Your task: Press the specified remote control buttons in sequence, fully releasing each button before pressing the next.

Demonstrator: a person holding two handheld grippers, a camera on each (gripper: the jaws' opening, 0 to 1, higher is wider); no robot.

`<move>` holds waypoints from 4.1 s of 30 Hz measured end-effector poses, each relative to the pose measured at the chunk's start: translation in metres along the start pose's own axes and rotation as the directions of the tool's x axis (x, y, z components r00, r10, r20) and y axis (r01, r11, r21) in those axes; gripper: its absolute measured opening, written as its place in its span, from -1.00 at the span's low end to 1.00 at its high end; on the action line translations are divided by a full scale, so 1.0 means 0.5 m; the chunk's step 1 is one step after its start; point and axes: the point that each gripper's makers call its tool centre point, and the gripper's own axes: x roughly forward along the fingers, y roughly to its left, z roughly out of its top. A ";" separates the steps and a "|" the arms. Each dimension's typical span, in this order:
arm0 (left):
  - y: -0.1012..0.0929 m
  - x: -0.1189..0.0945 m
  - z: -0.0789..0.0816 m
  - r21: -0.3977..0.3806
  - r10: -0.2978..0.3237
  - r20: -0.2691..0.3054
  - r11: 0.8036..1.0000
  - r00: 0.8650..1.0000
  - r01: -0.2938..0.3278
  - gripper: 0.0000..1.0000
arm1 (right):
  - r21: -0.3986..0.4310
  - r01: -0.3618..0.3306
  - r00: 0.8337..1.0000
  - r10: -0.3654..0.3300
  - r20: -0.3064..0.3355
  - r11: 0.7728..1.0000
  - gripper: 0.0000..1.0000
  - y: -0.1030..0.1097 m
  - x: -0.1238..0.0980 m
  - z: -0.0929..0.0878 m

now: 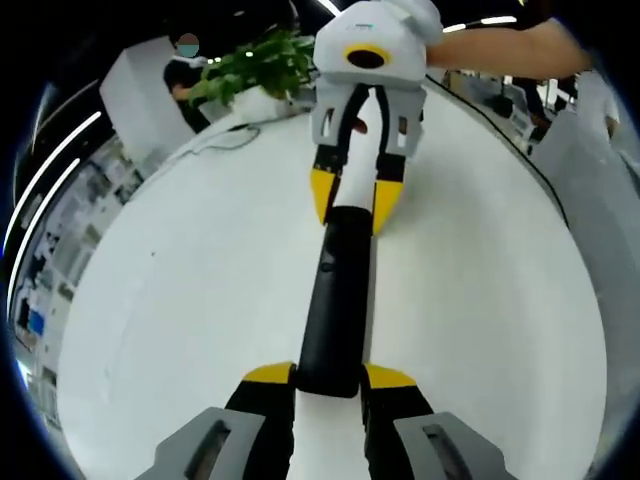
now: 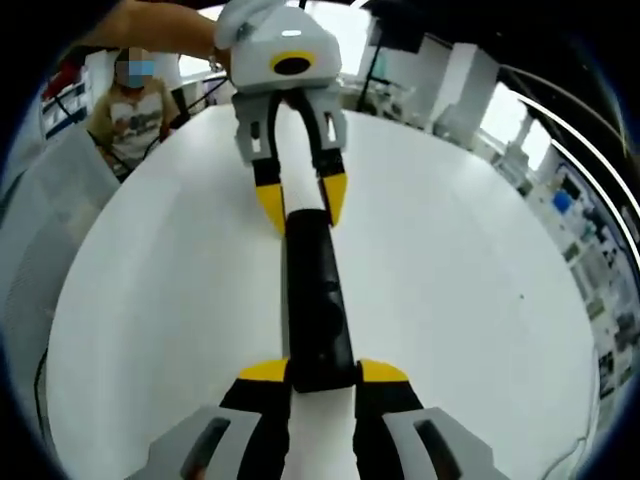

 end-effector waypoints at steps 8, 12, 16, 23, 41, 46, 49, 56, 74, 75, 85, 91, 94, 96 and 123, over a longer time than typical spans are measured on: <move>0.003 0.003 0.002 -0.009 -0.020 -0.001 1.000 1.000 0.020 -0.52 | 0.017 -0.013 1.000 0.013 -0.002 1.000 -0.59 -0.001 0.002 -0.004; 0.003 0.004 0.002 -0.008 -0.036 -0.008 0.999 0.999 0.035 -0.52 | 0.028 -0.030 1.000 0.030 0.000 0.999 -0.58 -0.001 0.002 -0.004; 0.003 0.004 0.001 -0.026 -0.051 -0.012 0.998 0.999 0.051 -0.52 | 0.034 -0.045 0.999 0.045 -0.002 0.998 -0.58 -0.002 0.003 -0.004; 0.000 0.004 0.001 -0.062 -0.075 -0.005 0.995 0.997 0.074 -0.52 | 0.052 -0.071 0.997 0.072 -0.002 0.996 -0.57 -0.001 0.005 -0.004; -0.003 0.003 0.000 -0.097 -0.101 0.025 0.990 0.995 0.103 -0.50 | 0.039 -0.121 0.992 0.120 0.025 0.992 -0.53 0.000 0.007 -0.004; -0.003 0.002 0.000 -0.087 -0.095 0.028 0.992 0.995 0.097 -0.48 | 0.042 -0.115 0.993 0.114 0.028 0.992 -0.48 -0.002 0.008 -0.004; -0.003 0.002 0.000 -0.080 -0.089 0.028 0.993 0.996 0.091 -0.46 | 0.044 -0.110 0.994 0.109 0.029 0.993 -0.46 -0.004 0.008 -0.004; 0.002 0.000 -0.001 -0.071 -0.060 0.050 0.995 0.997 0.064 -0.40 | 0.042 -0.078 0.996 0.076 0.043 0.996 -0.36 -0.011 0.007 -0.004; 0.015 -0.011 -0.012 -0.073 0.062 0.144 0.996 0.988 -0.052 -0.36 | 0.043 0.025 0.995 -0.030 0.098 0.999 -0.27 -0.009 -0.001 -0.003; 0.015 -0.013 -0.014 -0.074 0.062 0.147 0.996 0.987 -0.052 -0.37 | 0.044 0.027 0.993 -0.032 0.110 0.999 -0.26 -0.006 -0.001 -0.001; 0.040 -0.076 0.029 -0.243 0.219 0.304 0.959 0.927 -0.147 -0.31 | 0.245 0.120 0.934 -0.193 0.300 0.962 -0.18 -0.020 -0.050 0.049; 0.020 -0.114 0.071 -0.387 0.390 0.397 0.892 0.831 -0.234 -0.04 | 0.374 0.211 0.849 -0.359 0.387 0.903 -0.05 -0.050 -0.096 0.075; 0.007 -0.124 0.073 -0.439 0.446 0.396 0.860 0.803 -0.261 -0.03 | 0.406 0.267 0.820 -0.427 0.381 0.874 -0.04 -0.057 -0.113 0.078; -0.007 -0.136 0.076 -0.502 0.495 0.406 0.823 0.769 -0.265 -0.03 | 0.414 0.295 0.808 -0.456 0.373 0.861 -0.04 -0.048 -0.120 0.082; -0.161 -0.266 0.019 -0.687 0.662 0.272 0.641 0.698 -0.341 -0.04 | 0.515 0.358 0.770 -0.558 0.310 0.779 -0.11 0.103 -0.228 0.061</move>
